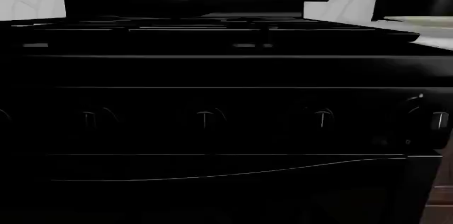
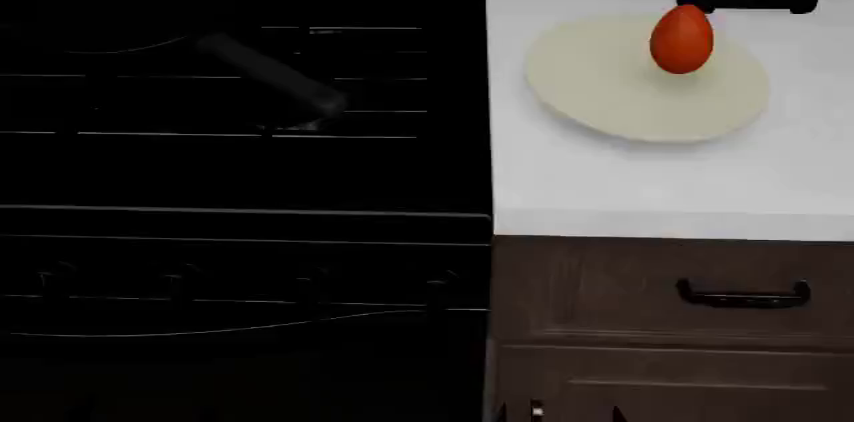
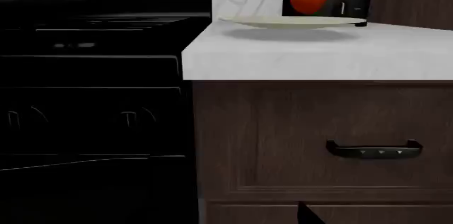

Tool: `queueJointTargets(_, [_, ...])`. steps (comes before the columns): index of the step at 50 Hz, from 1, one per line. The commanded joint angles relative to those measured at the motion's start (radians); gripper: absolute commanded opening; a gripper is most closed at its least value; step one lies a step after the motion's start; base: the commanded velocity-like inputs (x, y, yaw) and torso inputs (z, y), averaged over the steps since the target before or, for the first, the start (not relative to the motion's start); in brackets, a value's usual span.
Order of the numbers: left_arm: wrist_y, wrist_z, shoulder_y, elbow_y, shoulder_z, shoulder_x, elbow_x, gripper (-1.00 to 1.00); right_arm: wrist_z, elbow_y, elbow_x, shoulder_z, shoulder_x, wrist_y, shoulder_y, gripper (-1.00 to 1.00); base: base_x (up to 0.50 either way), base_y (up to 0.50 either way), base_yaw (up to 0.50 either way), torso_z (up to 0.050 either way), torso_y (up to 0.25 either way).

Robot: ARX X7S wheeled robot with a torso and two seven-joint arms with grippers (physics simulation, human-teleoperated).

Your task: Pick the egg from the plate and place it in the pan.

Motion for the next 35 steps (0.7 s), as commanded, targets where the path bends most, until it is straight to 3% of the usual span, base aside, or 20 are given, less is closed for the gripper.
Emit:
queueJointTargets(1, [0.012,-0.02,-0.003,-0.015,0.02,-0.017,-0.017,1.0,0.032,0.015,0.0,-0.032,0.024,-0.012,0.004,1.0,0.0,0.0,0.0,0.0,0.0])
queueJointTargets(12, [-0.001,-0.054,-0.019,-0.02,0.06,-0.046,-0.047,1.0,0.074,0.023,0.044,-0.058,0.049,0.015,0.023,1.0,0.0,0.0,0.0,0.0,0.0])
queueJointTargets(13, [0.3,-0.046,-0.196,-0.3,0.233,0.0,-0.048,1.0,0.12,0.3,0.047,-0.3,0.0,-0.3,0.21,1.0,0.0,0.0,0.0,0.0,0.0])
queueJointTargets(14, [0.15,-0.119,-0.046,-0.15,0.16,-0.108,-0.069,1.0,0.226,0.15,0.146,-0.259,0.15,-0.15,0.06,1.0,0.0,0.0,0.0,0.0,0.0])
queueJointTargets(15, [0.0,-0.006,-0.018,-0.039,0.039,-0.013,0.031,1.0,0.076,0.037,-0.004,-0.109,0.012,0.0,0.013,1.0,0.0,0.0,0.0,0.0,0.0])
queueJointTargets(16, [-0.006,-0.012,-0.02,-0.042,0.044,-0.018,0.025,1.0,0.034,0.038,-0.037,-0.039,0.016,0.01,0.015,1.0,0.0,0.0,0.0,0.0,0.0])
queueJointTargets(25, [-0.071,-0.051,-0.036,-0.042,0.081,-0.041,0.013,1.0,0.056,0.017,-0.023,-0.079,0.048,0.036,0.025,1.0,0.0,0.0,0.0,0.0,0.0])
queueJointTargets(35, [-0.087,-0.061,-0.043,-0.031,0.098,-0.058,-0.02,1.0,0.072,0.011,-0.009,-0.101,0.064,0.039,0.028,1.0,0.0,0.0,0.0,0.05,0.03])
